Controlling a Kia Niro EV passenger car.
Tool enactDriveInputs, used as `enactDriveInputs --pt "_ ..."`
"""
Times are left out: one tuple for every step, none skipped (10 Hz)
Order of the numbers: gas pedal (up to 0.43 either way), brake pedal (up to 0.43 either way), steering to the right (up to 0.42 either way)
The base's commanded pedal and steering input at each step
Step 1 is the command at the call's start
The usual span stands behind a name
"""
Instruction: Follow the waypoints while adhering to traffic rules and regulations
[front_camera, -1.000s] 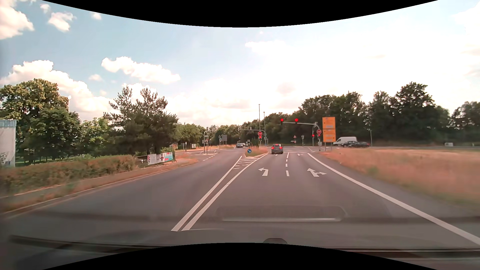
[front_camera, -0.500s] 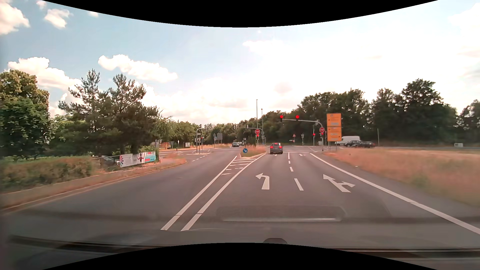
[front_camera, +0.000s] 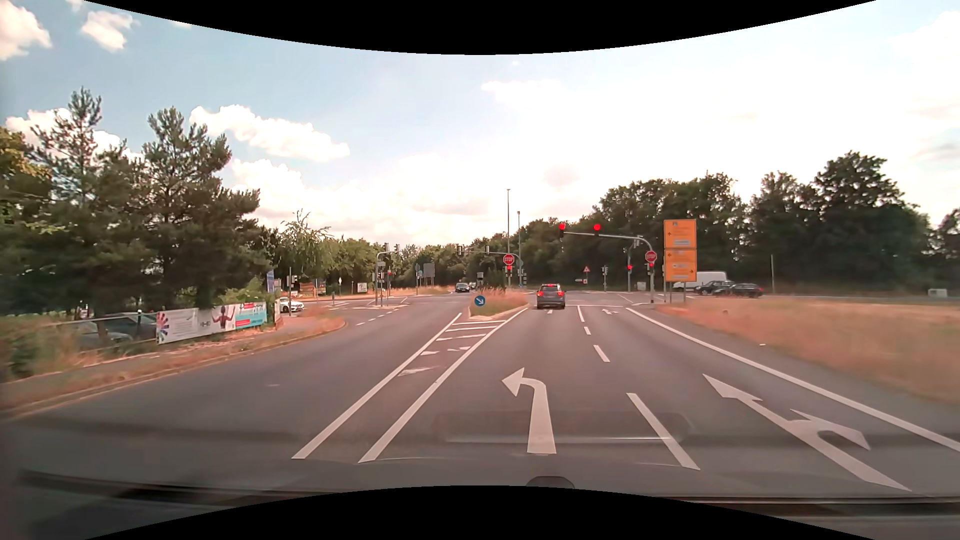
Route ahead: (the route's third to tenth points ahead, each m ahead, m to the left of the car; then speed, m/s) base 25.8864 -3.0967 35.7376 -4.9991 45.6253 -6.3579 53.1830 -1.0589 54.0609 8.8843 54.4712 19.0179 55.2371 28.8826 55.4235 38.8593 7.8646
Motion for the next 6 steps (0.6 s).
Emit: enactDriveInputs --pt "0.0 0.0 0.023" --pt "0.0 0.0 0.023" --pt "0.0 0.0 0.023" --pt "0.0 0.0 0.023" --pt "0.0 0.0 0.024" --pt "0.0 0.0 0.024"
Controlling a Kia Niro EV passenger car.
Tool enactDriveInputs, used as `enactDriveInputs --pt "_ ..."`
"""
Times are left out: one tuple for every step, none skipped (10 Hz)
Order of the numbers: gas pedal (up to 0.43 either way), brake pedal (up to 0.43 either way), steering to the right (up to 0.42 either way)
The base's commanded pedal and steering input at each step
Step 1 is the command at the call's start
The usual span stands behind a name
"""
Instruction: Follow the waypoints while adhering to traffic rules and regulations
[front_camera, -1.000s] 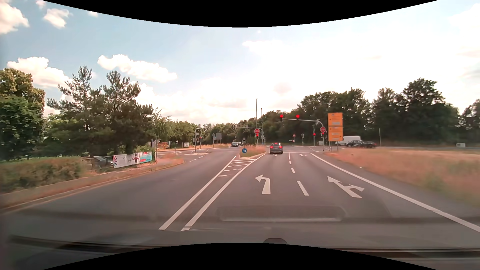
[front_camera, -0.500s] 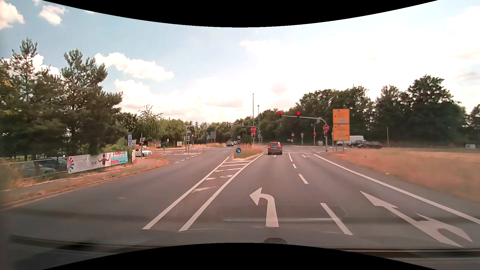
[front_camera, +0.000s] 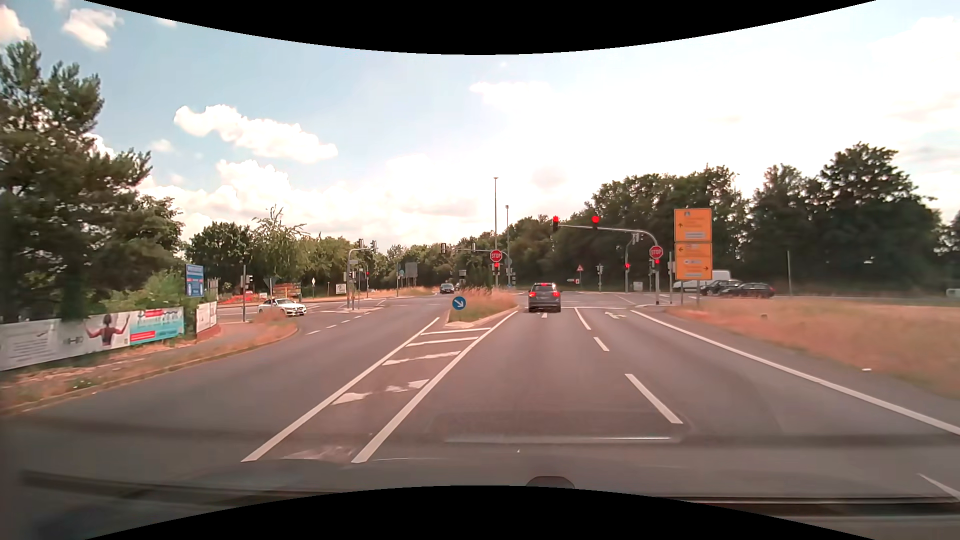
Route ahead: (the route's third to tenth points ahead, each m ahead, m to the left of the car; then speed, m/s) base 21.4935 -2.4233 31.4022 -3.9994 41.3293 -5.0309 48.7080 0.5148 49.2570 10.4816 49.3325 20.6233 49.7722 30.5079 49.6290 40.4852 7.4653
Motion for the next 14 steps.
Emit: enactDriveInputs --pt "0.0 0.0 0.024" --pt "0.0 0.012 0.024" --pt "0.0 0.024 0.024" --pt "0.0 0.049 0.023" --pt "0.0 0.067 0.023" --pt "0.0 0.079 0.023" --pt "0.0 0.085 0.023" --pt "0.0 0.098 0.023" --pt "0.0 0.104 0.023" --pt "0.0 0.116 0.023" --pt "0.0 0.116 0.022" --pt "0.0 0.122 0.022" --pt "0.0 0.134 0.022" --pt "0.0 0.146 0.022"
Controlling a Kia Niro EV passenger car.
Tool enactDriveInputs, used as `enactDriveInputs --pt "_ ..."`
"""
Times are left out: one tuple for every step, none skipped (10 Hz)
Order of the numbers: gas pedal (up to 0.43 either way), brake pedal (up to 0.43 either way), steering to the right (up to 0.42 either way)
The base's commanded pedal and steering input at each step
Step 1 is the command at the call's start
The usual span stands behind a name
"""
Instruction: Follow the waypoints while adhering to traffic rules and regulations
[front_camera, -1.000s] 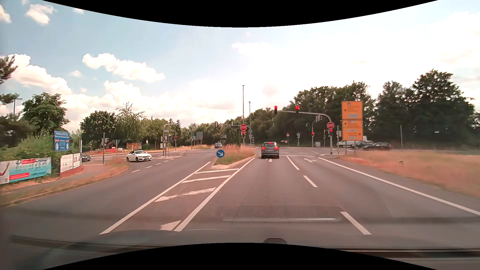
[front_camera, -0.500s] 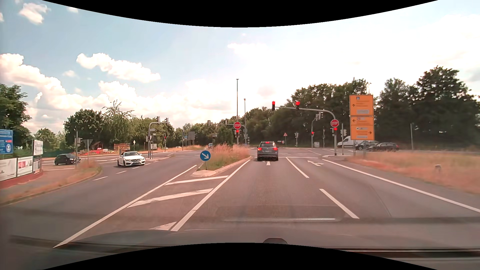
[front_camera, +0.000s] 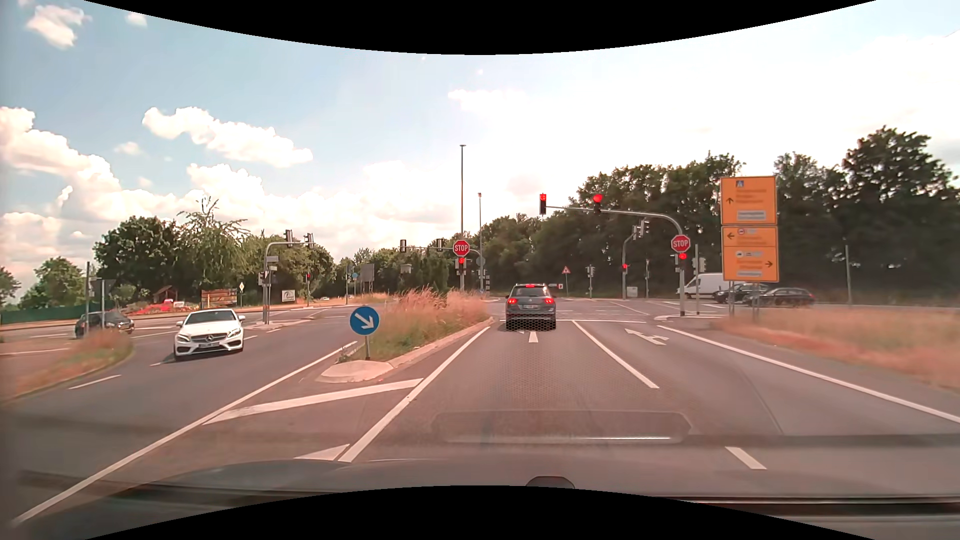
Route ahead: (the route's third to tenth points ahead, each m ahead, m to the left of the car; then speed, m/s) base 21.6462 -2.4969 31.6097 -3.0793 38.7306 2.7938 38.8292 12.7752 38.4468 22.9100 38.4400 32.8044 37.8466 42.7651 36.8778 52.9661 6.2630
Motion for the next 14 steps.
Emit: enactDriveInputs --pt "0.0 0.159 0.023" --pt "0.0 0.171 0.022" --pt "0.0 0.183 0.023" --pt "0.0 0.201 0.022" --pt "0.0 0.213 0.023" --pt "0.0 0.232 0.023" --pt "0.0 0.238 0.024" --pt "0.0 0.238 0.024" --pt "0.0 0.244 0.024" --pt "0.0 0.25 0.023" --pt "0.0 0.256 0.021" --pt "0.0 0.256 0.019" --pt "0.0 0.262 0.016" --pt "0.0 0.262 0.013"
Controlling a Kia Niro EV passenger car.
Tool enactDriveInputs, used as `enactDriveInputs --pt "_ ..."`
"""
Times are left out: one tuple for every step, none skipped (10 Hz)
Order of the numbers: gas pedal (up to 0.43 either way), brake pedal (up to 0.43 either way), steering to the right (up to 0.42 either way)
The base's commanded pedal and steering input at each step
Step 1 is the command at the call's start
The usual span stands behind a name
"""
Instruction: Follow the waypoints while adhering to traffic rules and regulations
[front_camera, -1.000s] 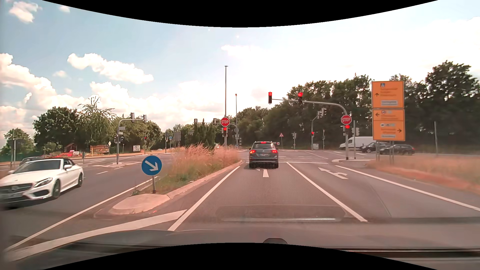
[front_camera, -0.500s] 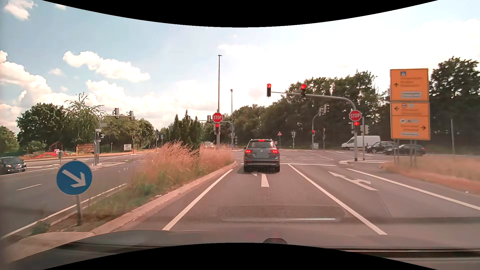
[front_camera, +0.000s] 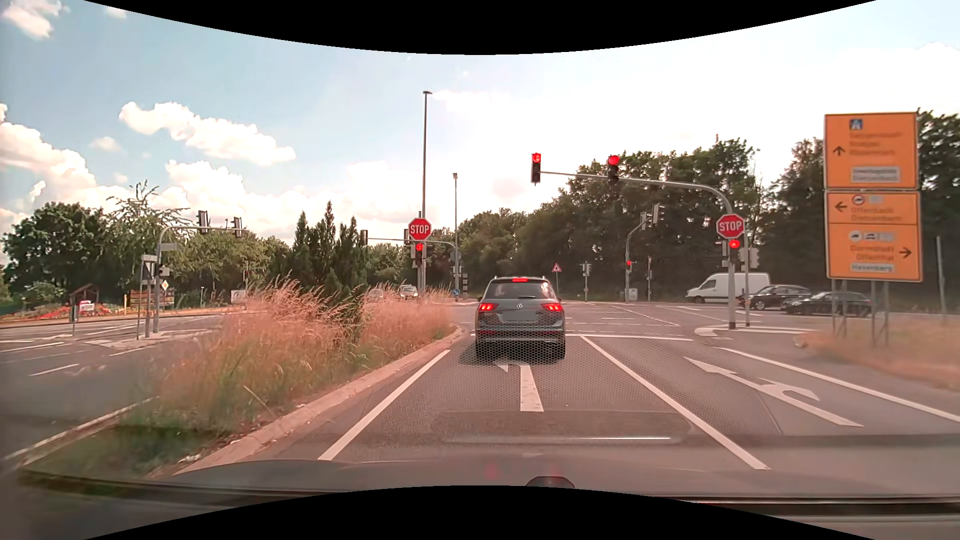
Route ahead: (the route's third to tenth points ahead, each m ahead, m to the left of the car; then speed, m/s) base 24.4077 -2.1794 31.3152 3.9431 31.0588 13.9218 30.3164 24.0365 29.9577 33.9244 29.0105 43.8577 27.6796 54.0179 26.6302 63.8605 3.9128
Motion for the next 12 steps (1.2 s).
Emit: enactDriveInputs --pt "0.0 0.268 0.011" --pt "0.0 0.268 0.009" --pt "0.0 0.268 0.009" --pt "0.0 0.268 0.009" --pt "0.0 0.262 0.009" --pt "0.0 0.262 0.008" --pt "0.0 0.262 0.008" --pt "0.0 0.256 0.007" --pt "0.0 0.25 0.007" --pt "0.0 0.25 0.007" --pt "0.0 0.244 0.007" --pt "0.0 0.244 0.007"
